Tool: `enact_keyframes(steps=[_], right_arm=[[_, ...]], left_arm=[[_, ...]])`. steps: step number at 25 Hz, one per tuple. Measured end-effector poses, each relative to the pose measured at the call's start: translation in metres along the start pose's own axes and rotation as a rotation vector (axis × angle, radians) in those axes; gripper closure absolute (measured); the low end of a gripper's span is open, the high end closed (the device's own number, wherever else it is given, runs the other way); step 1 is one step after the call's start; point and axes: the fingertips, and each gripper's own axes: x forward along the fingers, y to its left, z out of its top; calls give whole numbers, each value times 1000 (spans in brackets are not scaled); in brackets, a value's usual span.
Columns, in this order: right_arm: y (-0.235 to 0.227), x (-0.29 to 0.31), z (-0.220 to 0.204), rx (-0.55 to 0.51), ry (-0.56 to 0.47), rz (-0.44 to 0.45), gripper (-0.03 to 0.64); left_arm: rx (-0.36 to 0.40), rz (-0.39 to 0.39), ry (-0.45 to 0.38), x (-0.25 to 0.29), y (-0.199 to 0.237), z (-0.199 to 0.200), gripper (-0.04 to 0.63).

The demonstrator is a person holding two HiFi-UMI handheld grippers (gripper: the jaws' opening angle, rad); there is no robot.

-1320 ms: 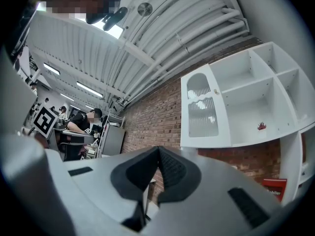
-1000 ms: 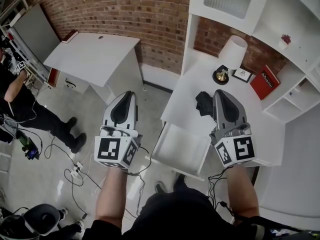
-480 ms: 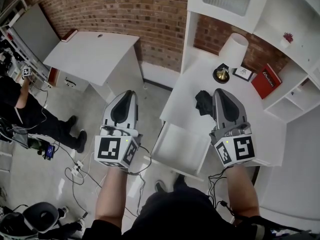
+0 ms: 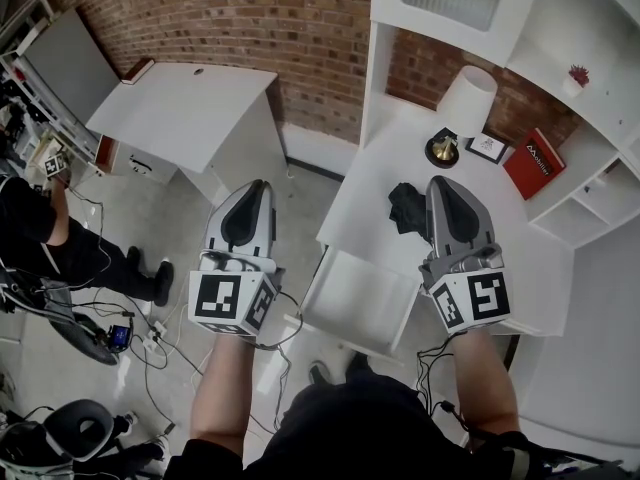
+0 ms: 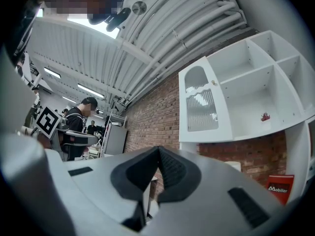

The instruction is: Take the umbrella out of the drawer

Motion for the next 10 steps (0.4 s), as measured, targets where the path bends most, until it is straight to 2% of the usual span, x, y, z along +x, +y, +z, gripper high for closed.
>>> enact_keyframes(steps=[10], right_arm=[[-15,11,-4,4,3,6,617]], left_arm=[[0,5,9,17,-2,-3,568]])
